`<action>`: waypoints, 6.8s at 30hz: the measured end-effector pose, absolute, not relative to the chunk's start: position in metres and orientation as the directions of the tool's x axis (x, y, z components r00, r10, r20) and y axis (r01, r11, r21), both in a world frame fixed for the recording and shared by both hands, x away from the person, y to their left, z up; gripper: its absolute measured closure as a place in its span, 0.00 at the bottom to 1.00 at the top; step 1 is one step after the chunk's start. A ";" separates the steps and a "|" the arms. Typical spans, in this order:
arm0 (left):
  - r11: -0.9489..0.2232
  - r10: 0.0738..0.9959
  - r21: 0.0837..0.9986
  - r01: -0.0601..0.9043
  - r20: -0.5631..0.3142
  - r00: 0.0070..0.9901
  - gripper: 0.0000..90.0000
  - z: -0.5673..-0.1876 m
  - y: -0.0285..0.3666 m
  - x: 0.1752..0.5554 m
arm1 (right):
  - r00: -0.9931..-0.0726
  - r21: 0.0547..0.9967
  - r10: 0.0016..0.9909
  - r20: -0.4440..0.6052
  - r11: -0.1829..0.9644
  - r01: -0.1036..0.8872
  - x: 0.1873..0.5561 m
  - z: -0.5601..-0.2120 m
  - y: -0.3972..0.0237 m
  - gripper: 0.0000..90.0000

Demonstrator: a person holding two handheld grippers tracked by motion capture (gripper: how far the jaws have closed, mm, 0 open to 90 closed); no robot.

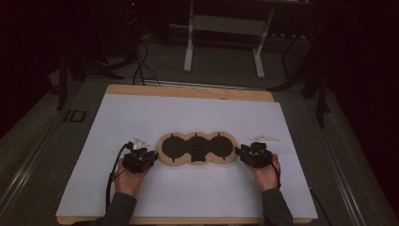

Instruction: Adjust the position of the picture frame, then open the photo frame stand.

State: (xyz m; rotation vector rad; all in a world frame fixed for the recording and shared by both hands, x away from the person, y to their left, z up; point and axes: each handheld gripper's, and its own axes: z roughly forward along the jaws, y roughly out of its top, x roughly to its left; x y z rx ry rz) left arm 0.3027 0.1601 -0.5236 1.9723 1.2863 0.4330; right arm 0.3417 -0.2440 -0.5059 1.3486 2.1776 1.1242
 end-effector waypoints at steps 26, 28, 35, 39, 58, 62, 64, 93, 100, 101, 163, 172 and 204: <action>-0.288 0.814 0.832 0.474 -0.048 0.579 0.74 -0.498 0.134 0.277 | -0.505 0.778 0.853 0.130 0.228 0.585 0.333 -0.502 -0.256 0.68; -0.284 0.806 0.834 0.472 -0.059 0.589 0.73 -0.497 0.133 0.277 | -0.506 0.776 0.852 0.131 0.229 0.587 0.334 -0.503 -0.255 0.67; -0.310 0.780 0.828 0.467 -0.059 0.623 0.71 -0.497 0.122 0.275 | -0.526 0.772 0.843 0.114 0.258 0.580 0.332 -0.500 -0.256 0.66; -0.328 0.767 0.826 0.458 -0.050 0.639 0.69 -0.496 0.114 0.275 | -0.527 0.769 0.844 0.099 0.271 0.579 0.329 -0.501 -0.260 0.66; -0.387 0.714 0.811 0.439 -0.038 0.699 0.69 -0.504 0.091 0.275 | -0.531 0.759 0.842 0.094 0.285 0.586 0.324 -0.514 -0.258 0.65; -0.402 0.707 0.803 0.439 -0.033 0.707 0.69 -0.509 0.085 0.276 | -0.528 0.757 0.844 0.092 0.285 0.588 0.324 -0.514 -0.258 0.65; -0.415 0.700 0.798 0.438 -0.028 0.714 0.69 -0.511 0.081 0.276 | -0.530 0.757 0.843 0.090 0.288 0.586 0.324 -0.515 -0.258 0.65; -0.482 0.688 0.749 0.454 0.003 0.725 1.00 -0.531 0.057 0.280 | -0.527 0.758 0.844 0.096 0.281 0.589 0.324 -0.516 -0.257 0.64; -0.462 0.718 0.740 0.489 -0.012 0.696 1.00 -0.534 0.055 0.291 | -0.525 0.758 0.845 0.099 0.278 0.589 0.325 -0.516 -0.258 0.64; -0.460 0.719 0.740 0.490 -0.013 0.695 1.00 -0.534 0.054 0.291 | -0.525 0.759 0.845 0.100 0.277 0.590 0.325 -0.516 -0.258 0.64; -0.416 0.756 0.771 0.482 -0.001 0.655 0.56 -0.506 0.053 0.310 | -0.532 0.757 0.842 0.094 0.286 0.587 0.325 -0.517 -0.257 0.63; -0.438 0.736 0.767 0.468 0.007 0.677 0.52 -0.503 0.048 0.316 | -0.532 0.756 0.841 0.097 0.286 0.589 0.325 -0.517 -0.257 0.63; -0.576 0.688 0.715 0.397 0.162 0.708 0.56 -0.503 0.023 0.338 | -0.533 0.756 0.840 0.099 0.284 0.589 0.325 -0.517 -0.257 0.63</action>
